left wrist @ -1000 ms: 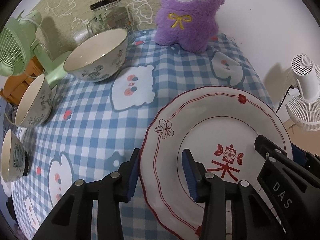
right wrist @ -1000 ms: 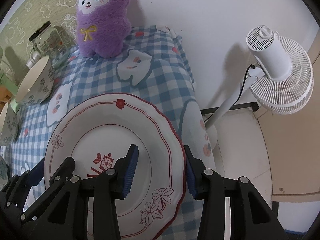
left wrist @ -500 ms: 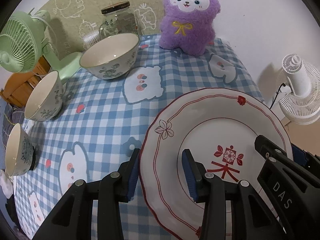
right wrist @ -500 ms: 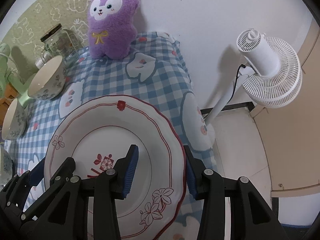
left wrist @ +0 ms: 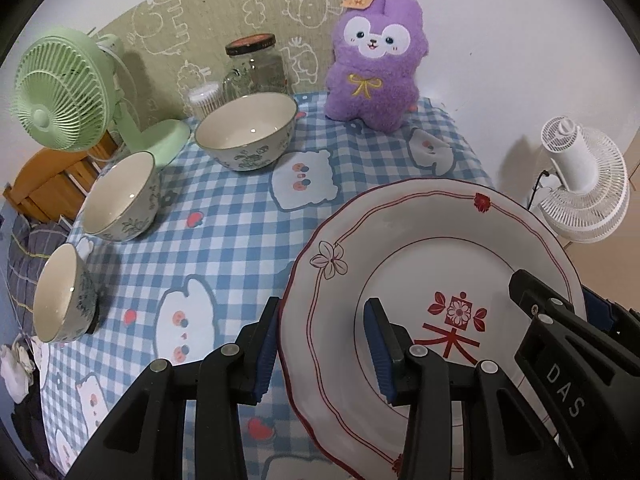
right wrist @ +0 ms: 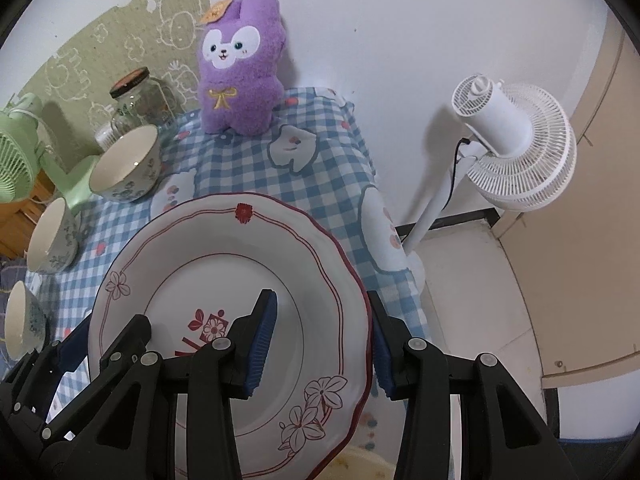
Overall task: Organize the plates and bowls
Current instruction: 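Lift the red-rimmed plate off the tablecloth with both tools, then carry the red-rimmed plate over the stacked flowered plates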
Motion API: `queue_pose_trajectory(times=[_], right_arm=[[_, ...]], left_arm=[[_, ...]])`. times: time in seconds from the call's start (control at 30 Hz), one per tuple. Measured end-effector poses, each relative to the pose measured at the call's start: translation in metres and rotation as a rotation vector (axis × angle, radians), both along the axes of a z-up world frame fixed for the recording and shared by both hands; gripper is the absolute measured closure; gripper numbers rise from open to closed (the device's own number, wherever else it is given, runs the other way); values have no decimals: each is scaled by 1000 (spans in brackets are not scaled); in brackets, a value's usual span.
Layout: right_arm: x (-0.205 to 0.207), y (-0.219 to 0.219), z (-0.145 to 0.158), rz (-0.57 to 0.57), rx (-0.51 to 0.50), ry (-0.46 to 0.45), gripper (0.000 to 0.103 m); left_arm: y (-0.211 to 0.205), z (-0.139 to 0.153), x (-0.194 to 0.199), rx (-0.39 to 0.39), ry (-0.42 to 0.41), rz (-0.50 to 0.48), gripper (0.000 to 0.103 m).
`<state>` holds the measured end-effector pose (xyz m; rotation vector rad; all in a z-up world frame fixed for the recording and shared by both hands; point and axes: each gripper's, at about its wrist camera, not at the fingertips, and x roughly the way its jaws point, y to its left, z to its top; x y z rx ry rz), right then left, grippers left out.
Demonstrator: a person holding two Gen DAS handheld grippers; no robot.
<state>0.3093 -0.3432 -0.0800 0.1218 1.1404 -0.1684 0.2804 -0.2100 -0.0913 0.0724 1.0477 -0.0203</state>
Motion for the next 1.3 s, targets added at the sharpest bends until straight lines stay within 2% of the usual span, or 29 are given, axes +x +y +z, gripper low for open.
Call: queue_pose_trajectory(times=[0.23,0.6,0.77,1.3], right_arm=[[-24,5,23,-20,-11,-30,56],[-68,9,40,-52,-25,-43,56],[-87,9,43,-70,-29,-48,56],[-139,7,22,-108,-36,1,56]], left_arm=[[6,20,-22,-10,-31,-18,62],[12,33,-61,-26,-47,-48,62],[12,36,-79,-19,-65,-64,62],[13,13,-121,-21,-16,-121,62]])
